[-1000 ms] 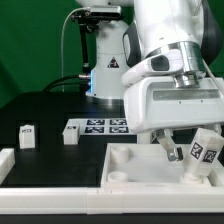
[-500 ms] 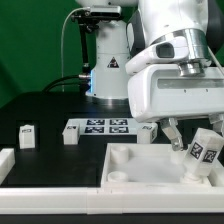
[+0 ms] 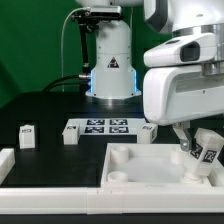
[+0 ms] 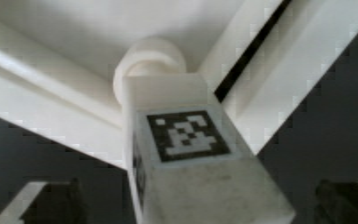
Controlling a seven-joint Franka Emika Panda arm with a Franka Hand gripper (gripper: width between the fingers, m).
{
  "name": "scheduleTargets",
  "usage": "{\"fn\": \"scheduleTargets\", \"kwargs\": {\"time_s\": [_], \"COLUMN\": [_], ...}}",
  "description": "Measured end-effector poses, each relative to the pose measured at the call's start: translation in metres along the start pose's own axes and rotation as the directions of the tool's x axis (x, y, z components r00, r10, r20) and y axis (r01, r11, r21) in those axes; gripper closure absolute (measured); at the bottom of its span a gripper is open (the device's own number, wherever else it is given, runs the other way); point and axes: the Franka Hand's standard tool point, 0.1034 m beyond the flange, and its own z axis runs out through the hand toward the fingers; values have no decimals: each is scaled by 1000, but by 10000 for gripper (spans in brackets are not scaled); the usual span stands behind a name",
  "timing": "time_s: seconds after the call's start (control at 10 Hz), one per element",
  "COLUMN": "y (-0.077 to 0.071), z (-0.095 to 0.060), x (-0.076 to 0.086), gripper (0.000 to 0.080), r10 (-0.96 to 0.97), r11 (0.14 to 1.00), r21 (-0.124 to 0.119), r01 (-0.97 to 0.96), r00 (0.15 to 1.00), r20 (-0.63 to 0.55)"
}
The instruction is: Assemble one leg
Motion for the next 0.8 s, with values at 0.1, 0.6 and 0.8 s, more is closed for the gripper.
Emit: {"fn": "scheduleTargets", "kwargs": {"time_s": [0.1, 0.6, 0.8], "y": [-2, 1, 1], "z": [0, 8, 8], "x": [-3, -4, -5], "gripper": [150, 259, 396], "r10": [0, -13, -13], "r11": [1000, 998, 998], "r21": [31, 60, 60], "r01": [-3, 1, 1], "r00": [994, 979, 979], "r20": [107, 204, 204]}}
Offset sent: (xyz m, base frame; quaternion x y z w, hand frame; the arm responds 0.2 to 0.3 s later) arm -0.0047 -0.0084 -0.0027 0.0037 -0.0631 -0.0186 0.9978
